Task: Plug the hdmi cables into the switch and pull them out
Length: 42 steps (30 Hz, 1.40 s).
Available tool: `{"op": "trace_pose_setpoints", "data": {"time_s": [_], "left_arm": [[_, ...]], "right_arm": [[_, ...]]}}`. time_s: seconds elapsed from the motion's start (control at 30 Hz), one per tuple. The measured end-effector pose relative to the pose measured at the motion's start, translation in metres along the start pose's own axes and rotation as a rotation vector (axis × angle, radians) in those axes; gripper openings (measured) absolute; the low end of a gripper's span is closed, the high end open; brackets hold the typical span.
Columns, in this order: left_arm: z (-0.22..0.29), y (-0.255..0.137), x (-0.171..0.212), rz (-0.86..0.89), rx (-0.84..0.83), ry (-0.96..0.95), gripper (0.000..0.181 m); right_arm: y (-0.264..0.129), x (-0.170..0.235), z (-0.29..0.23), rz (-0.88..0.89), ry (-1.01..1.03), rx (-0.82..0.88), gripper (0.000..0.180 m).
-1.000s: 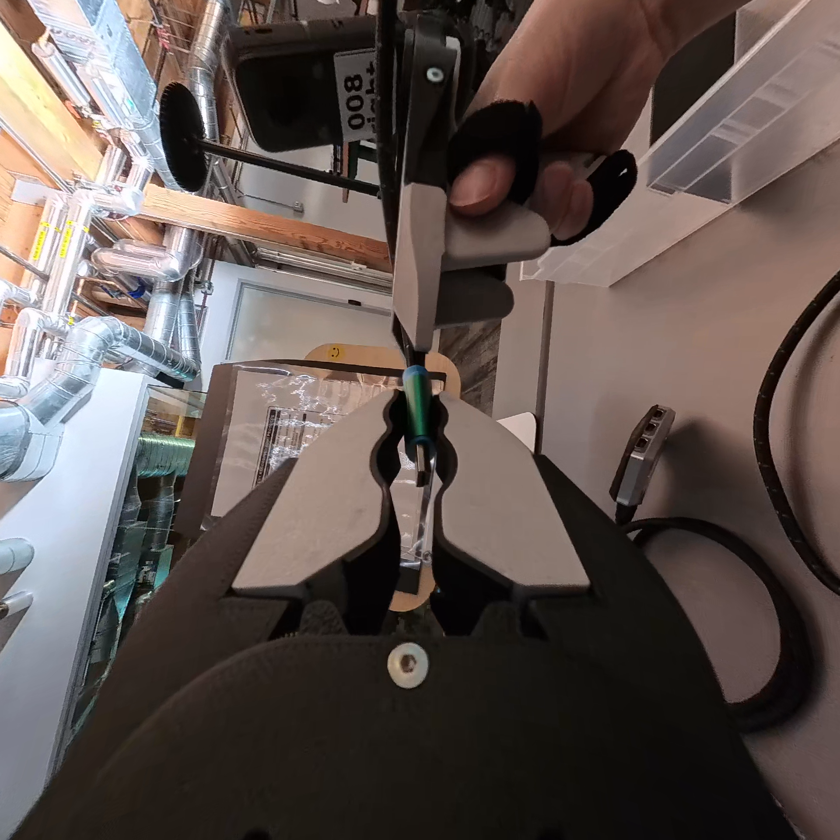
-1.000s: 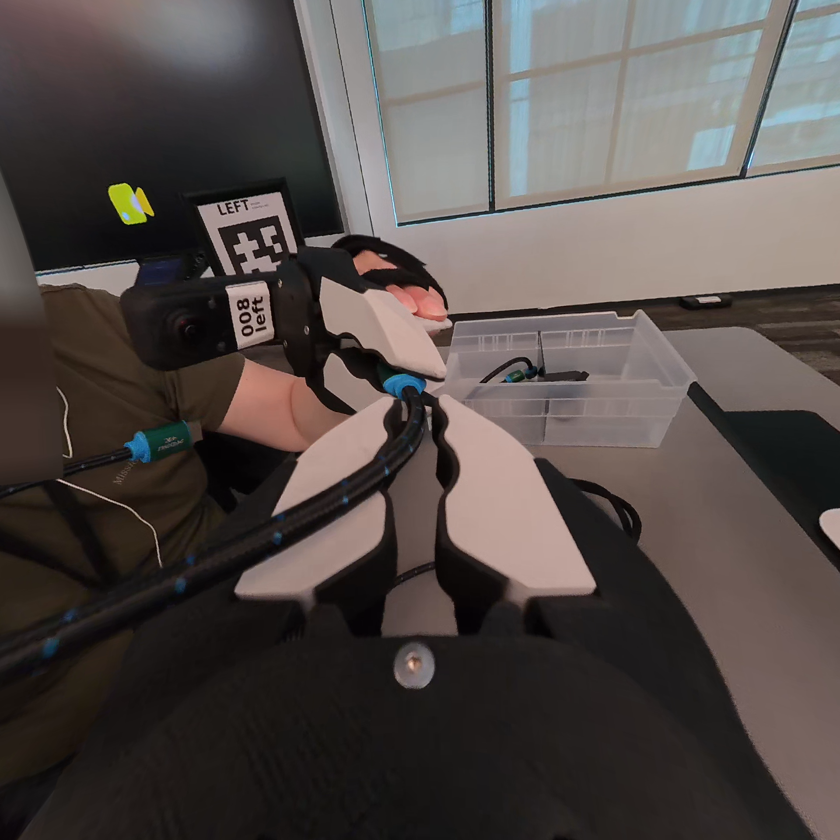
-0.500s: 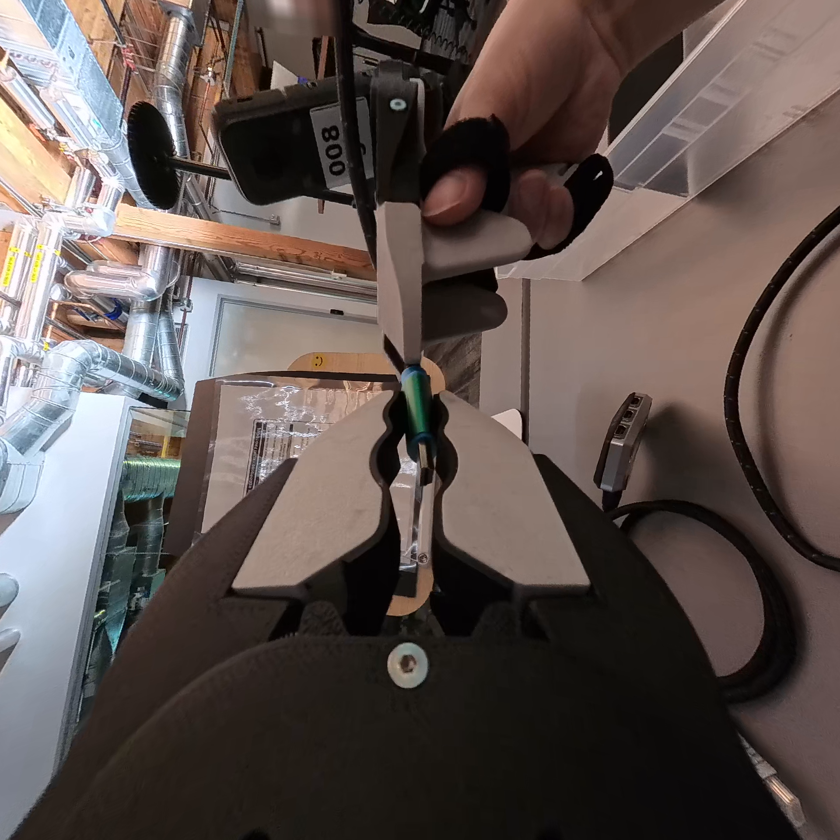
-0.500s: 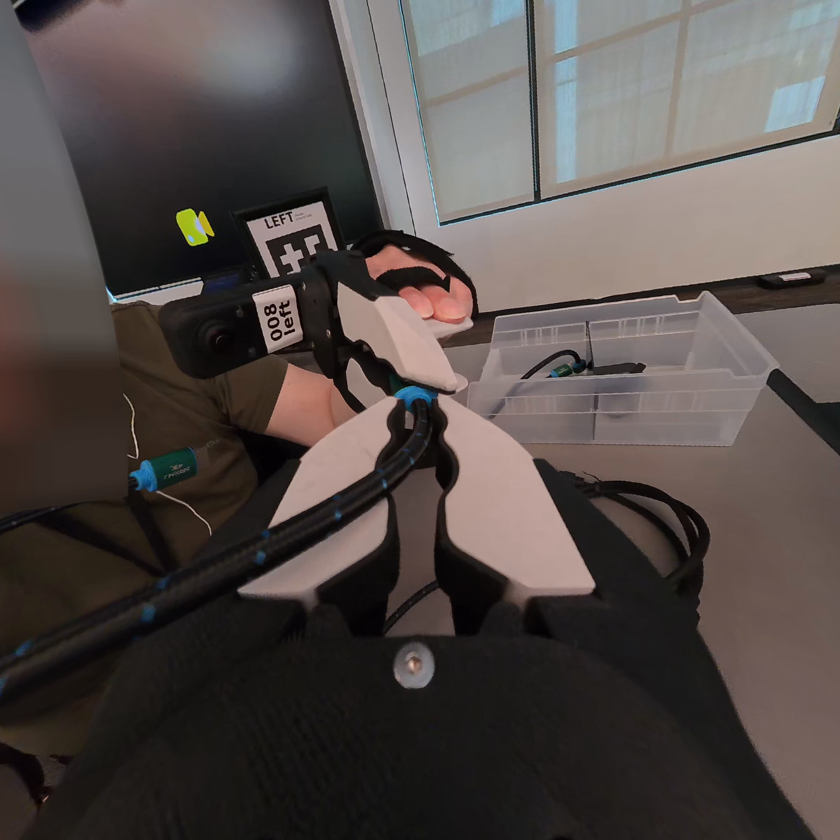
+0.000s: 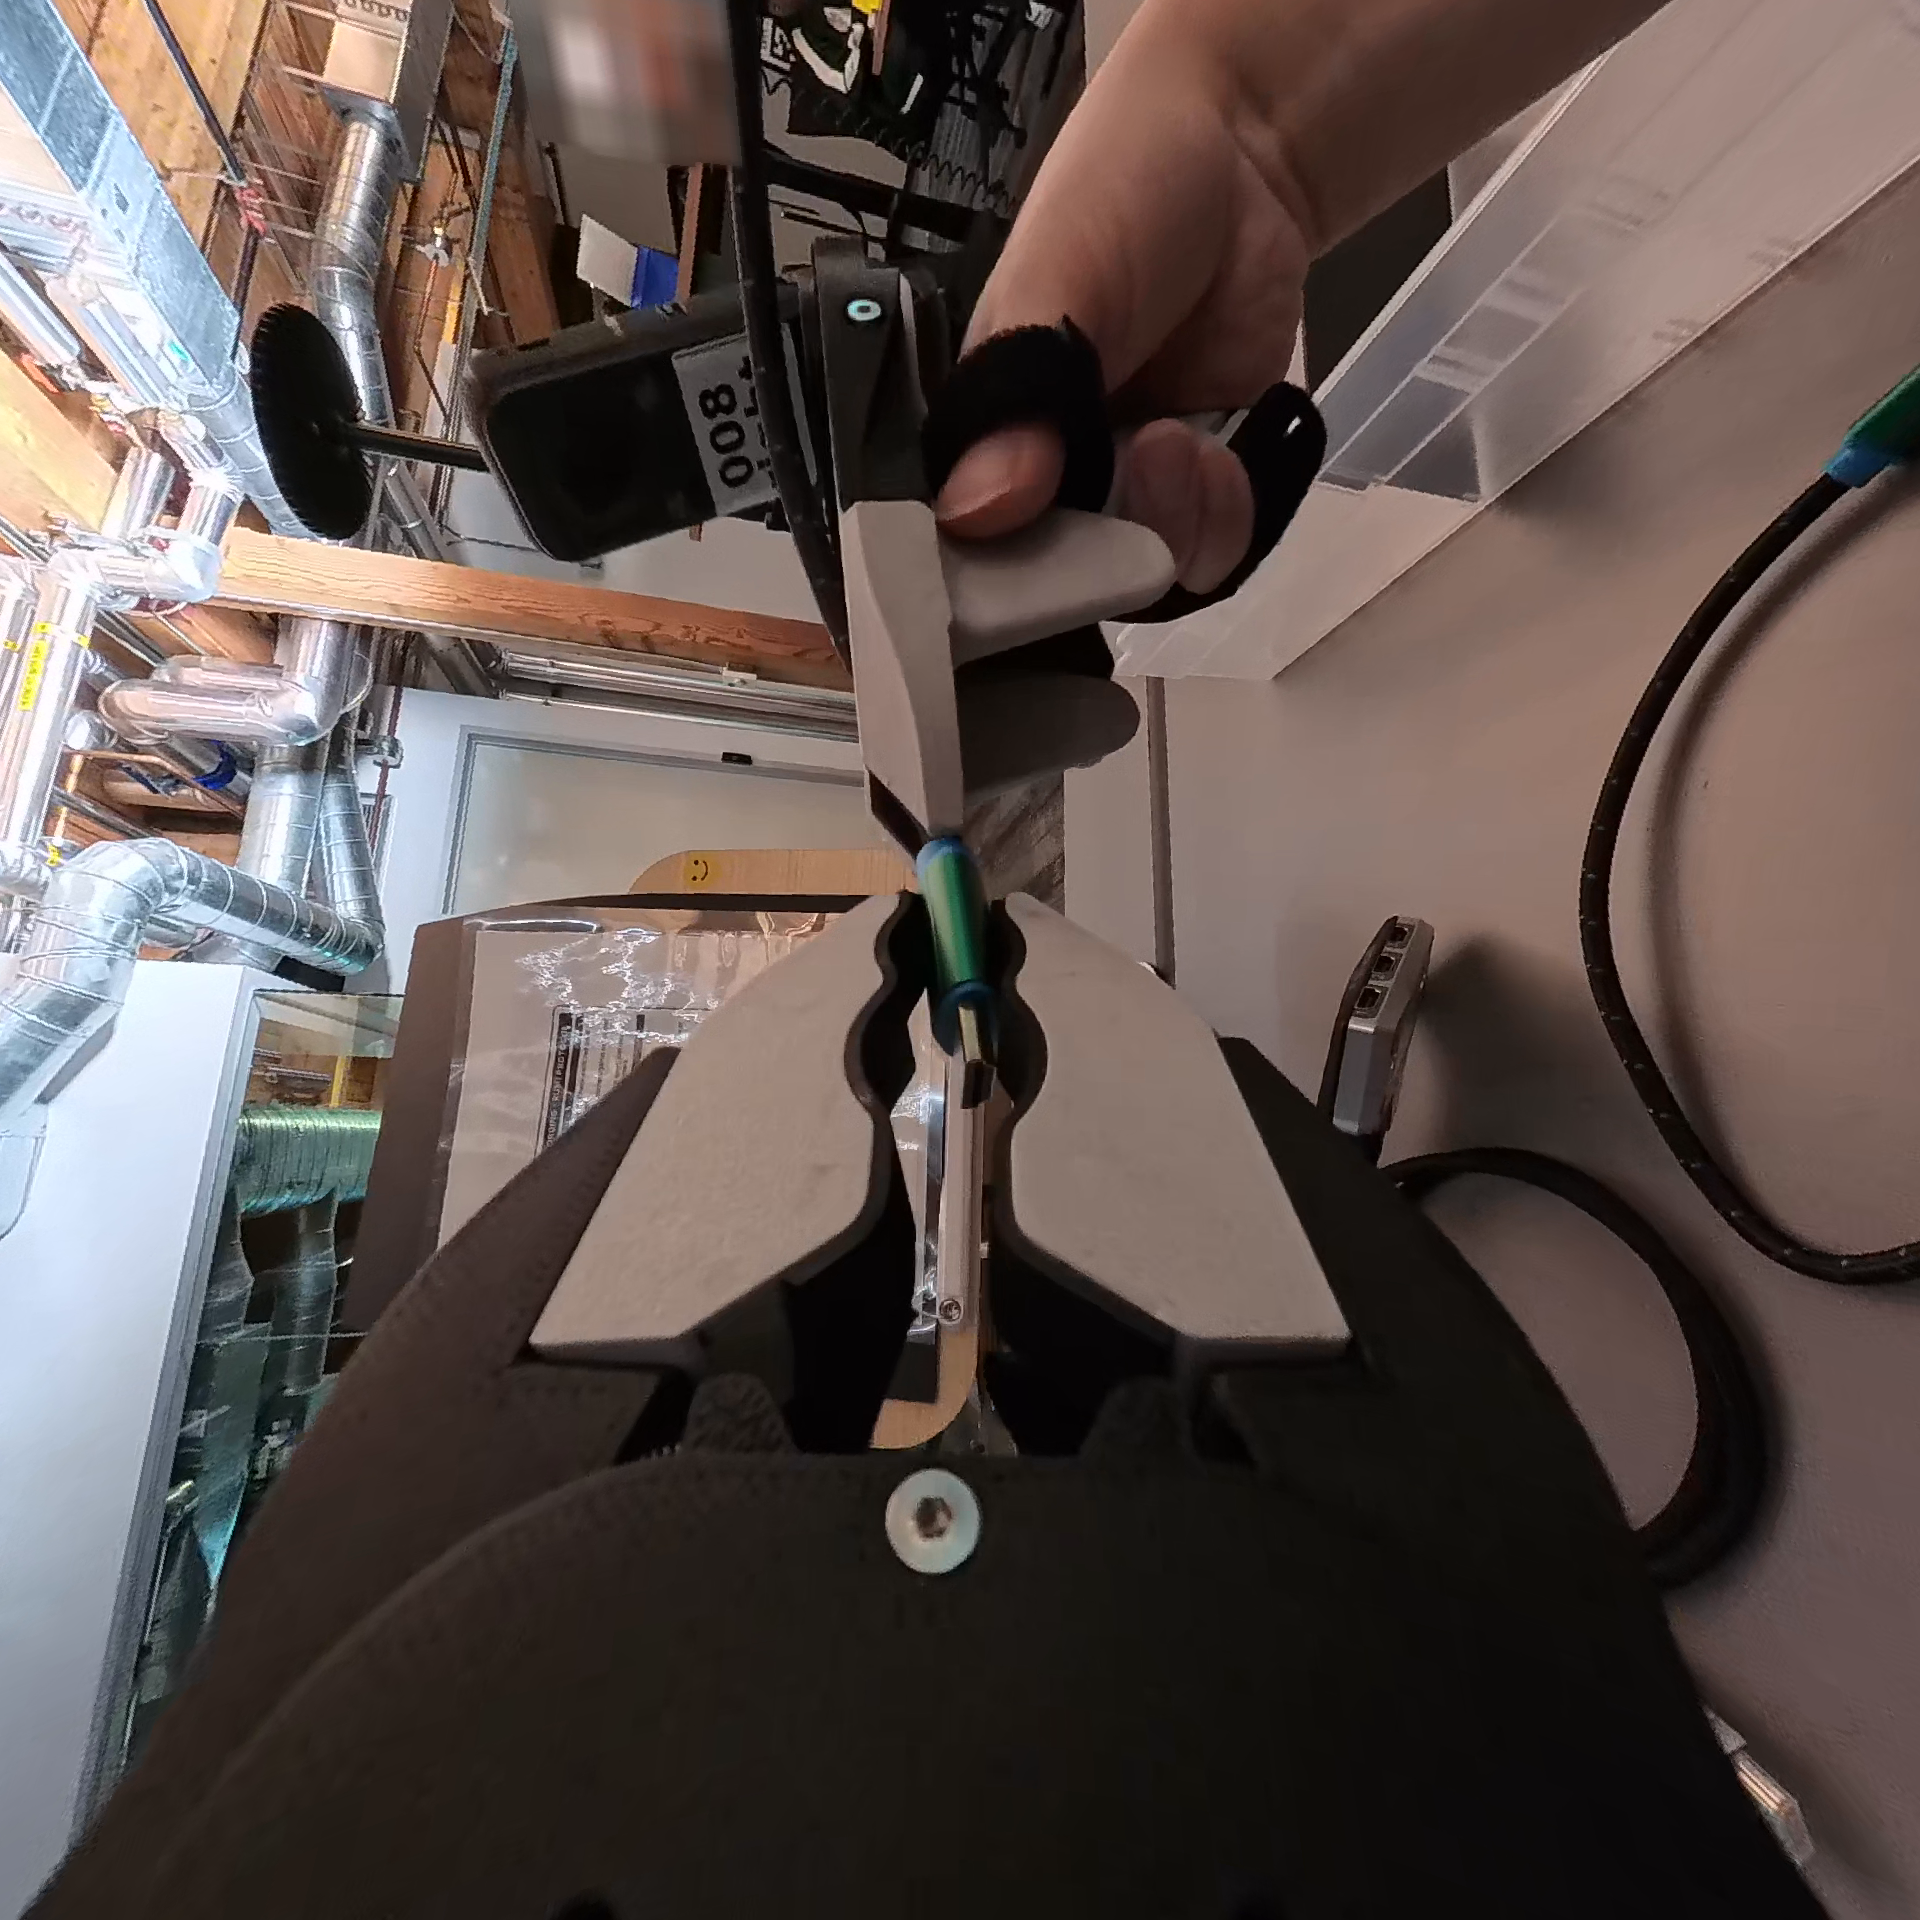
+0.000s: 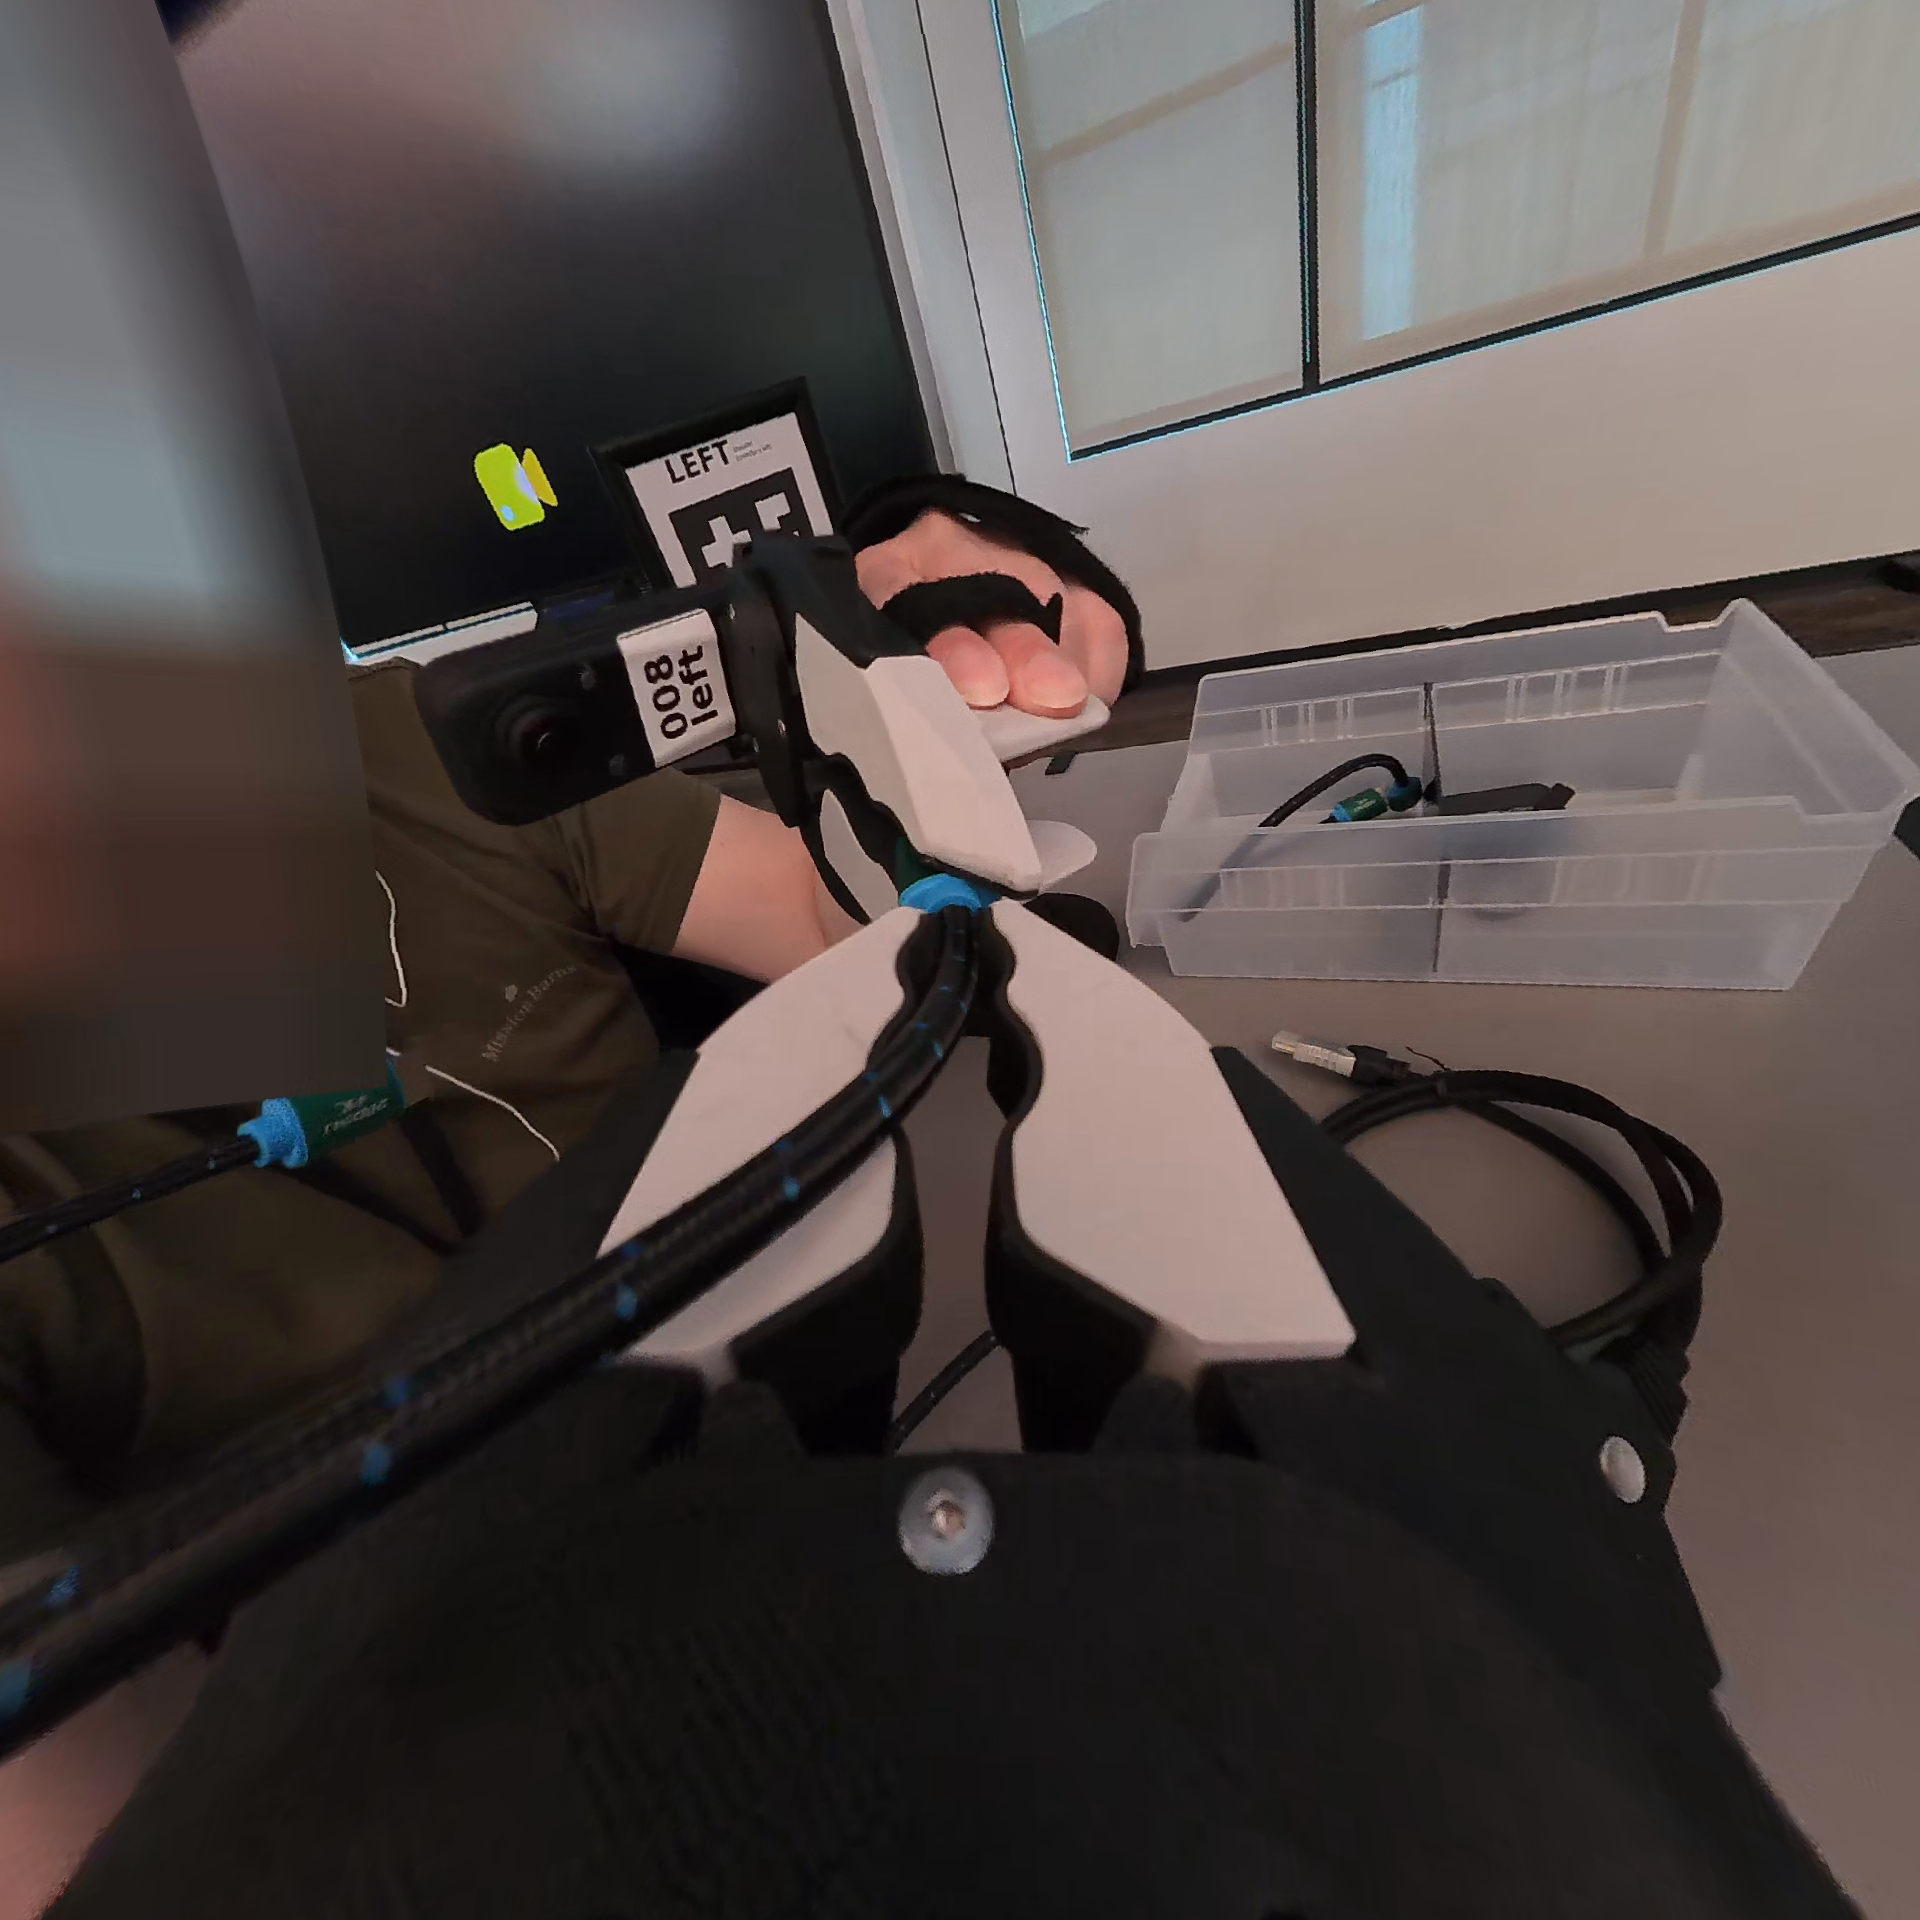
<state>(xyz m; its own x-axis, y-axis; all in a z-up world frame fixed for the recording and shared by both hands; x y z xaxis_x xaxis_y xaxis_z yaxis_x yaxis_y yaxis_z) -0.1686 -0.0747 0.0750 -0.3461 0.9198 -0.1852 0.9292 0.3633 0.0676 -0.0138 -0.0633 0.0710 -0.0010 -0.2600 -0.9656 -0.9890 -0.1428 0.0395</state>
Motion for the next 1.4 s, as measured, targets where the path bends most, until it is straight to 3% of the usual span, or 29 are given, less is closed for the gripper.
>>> {"op": "trace_pose_setpoints", "data": {"time_s": [0.5,0.67,0.93,1.1,1.2,1.4], "left_arm": [[-0.006,-0.001,0.004,-0.027,-0.049,-0.042,0.011],[-0.015,0.001,0.005,-0.029,-0.053,-0.234,0.030],[-0.025,-0.003,0.038,-0.109,0.077,-0.445,0.038],[0.017,0.026,0.070,-0.233,0.276,-0.562,0.050],[0.059,0.045,0.081,-0.325,0.407,-0.506,0.056],[0.108,0.064,0.086,-0.348,0.425,-0.325,0.053]], "right_arm": [[0.003,-0.007,0.001,0.026,0.041,0.053,0.007],[-0.006,-0.007,0.002,0.040,0.035,0.099,0.007],[-0.025,-0.023,-0.021,0.031,-0.060,0.222,0.008],[-0.047,-0.041,-0.058,0.052,-0.170,0.317,0.007],[-0.057,-0.046,-0.072,0.071,-0.204,0.348,0.007],[-0.070,-0.048,-0.081,0.096,-0.213,0.376,0.007]]}}
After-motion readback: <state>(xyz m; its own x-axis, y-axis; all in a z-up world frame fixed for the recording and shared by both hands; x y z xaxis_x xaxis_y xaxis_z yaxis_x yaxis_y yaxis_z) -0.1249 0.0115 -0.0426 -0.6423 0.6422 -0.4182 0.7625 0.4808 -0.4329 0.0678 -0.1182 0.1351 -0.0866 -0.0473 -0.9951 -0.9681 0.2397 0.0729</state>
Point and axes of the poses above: each gripper's, where its closed fingertips meet, y out along the fingers, x out of its underside, z = x × y across the jaws, the point moved 9 cm from there along -y, back along the fingers, and after that the axes turned 14 degrees about -x, right-handed, at the moved point
